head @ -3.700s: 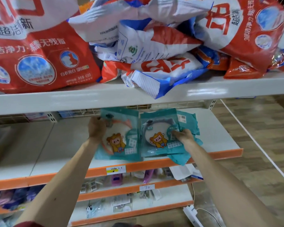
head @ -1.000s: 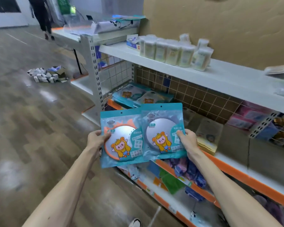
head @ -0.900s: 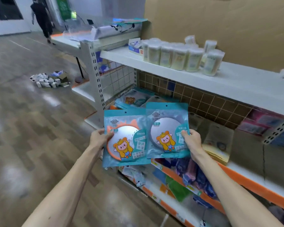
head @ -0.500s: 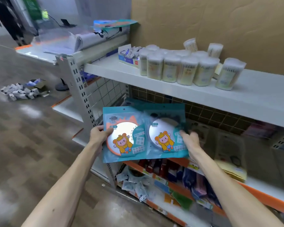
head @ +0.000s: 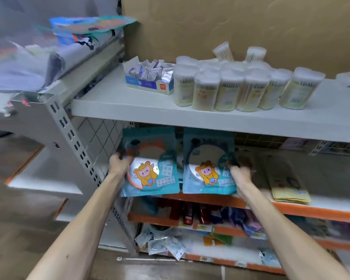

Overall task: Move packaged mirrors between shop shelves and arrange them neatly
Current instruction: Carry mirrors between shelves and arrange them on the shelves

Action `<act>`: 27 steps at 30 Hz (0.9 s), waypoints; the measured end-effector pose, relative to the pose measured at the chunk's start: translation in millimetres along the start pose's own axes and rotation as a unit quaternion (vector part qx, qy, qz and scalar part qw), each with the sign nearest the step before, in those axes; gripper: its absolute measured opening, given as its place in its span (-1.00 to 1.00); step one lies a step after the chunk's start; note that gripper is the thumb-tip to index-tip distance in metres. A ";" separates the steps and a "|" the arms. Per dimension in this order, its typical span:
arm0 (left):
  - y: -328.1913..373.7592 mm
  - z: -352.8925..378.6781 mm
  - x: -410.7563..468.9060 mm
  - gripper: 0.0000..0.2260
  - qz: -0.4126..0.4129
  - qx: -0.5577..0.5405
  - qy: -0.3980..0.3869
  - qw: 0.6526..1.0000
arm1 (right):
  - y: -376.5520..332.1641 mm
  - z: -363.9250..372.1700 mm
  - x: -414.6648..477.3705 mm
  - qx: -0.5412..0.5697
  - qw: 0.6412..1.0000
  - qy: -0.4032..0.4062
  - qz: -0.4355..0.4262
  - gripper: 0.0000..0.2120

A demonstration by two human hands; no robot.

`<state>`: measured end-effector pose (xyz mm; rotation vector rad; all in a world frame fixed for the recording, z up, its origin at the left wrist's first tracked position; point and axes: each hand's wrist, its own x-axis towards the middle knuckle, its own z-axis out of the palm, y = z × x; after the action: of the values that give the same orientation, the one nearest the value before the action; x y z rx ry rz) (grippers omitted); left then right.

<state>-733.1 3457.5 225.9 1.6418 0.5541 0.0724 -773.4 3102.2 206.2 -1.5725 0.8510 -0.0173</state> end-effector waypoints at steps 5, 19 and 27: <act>-0.2 -7.5 36.9 -0.79 -0.010 0.021 -0.003 1.000 | -2.5 19.9 -9.3 0.008 0.999 0.027 -0.015 -0.85; -5.9 22.5 87.6 -0.79 0.023 0.105 -0.045 0.993 | -1.2 63.4 4.7 0.044 0.996 0.062 -0.050 -0.81; -10.7 37.1 96.6 -0.70 0.073 0.196 -0.043 0.977 | -6.5 65.6 10.8 0.023 0.996 0.078 -0.049 -0.77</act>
<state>-638.1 3461.9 183.7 2.0591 0.3963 -0.0008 -731.2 3152.2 192.8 -1.5841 0.8867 -0.2307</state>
